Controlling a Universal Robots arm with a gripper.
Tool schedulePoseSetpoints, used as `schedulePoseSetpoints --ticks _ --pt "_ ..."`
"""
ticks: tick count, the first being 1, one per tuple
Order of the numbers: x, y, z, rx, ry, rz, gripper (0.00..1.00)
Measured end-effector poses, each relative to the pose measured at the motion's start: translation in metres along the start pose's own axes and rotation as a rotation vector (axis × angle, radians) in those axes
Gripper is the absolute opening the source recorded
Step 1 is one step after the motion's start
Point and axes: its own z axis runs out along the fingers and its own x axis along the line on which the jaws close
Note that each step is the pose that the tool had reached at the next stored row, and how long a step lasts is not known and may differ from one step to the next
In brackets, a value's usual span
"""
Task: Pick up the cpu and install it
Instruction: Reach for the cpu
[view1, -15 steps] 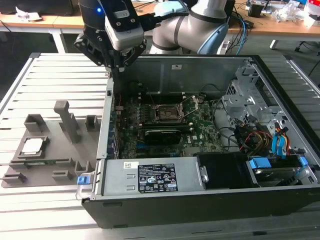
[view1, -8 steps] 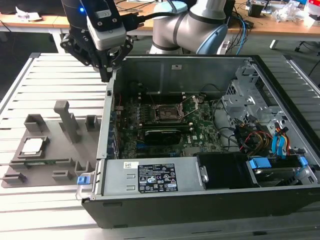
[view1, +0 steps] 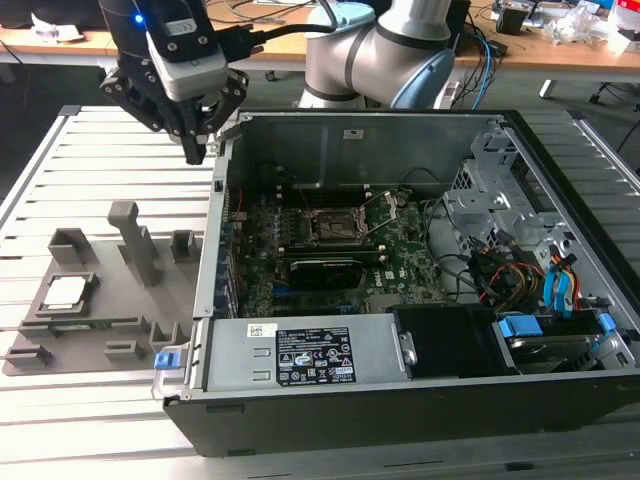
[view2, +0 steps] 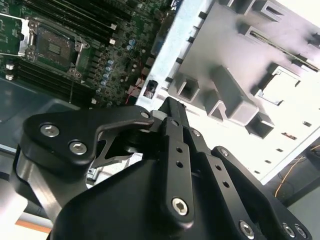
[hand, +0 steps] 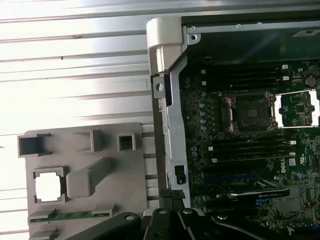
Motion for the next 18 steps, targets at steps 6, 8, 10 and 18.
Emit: schedulePoseSetpoints --ticks 6,8,10,18 --pt "0.0157 -0.0012 -0.0004 0.0 0.0 0.0 0.11" --pt "0.0188 -0.0014 -0.0005 0.0 0.0 0.0 0.11" --pt "0.0238 -0.0018 -0.0006 0.0 0.0 0.0 0.11" --pt "0.0413 -0.0031 -0.0011 0.0 0.0 0.0 0.11"
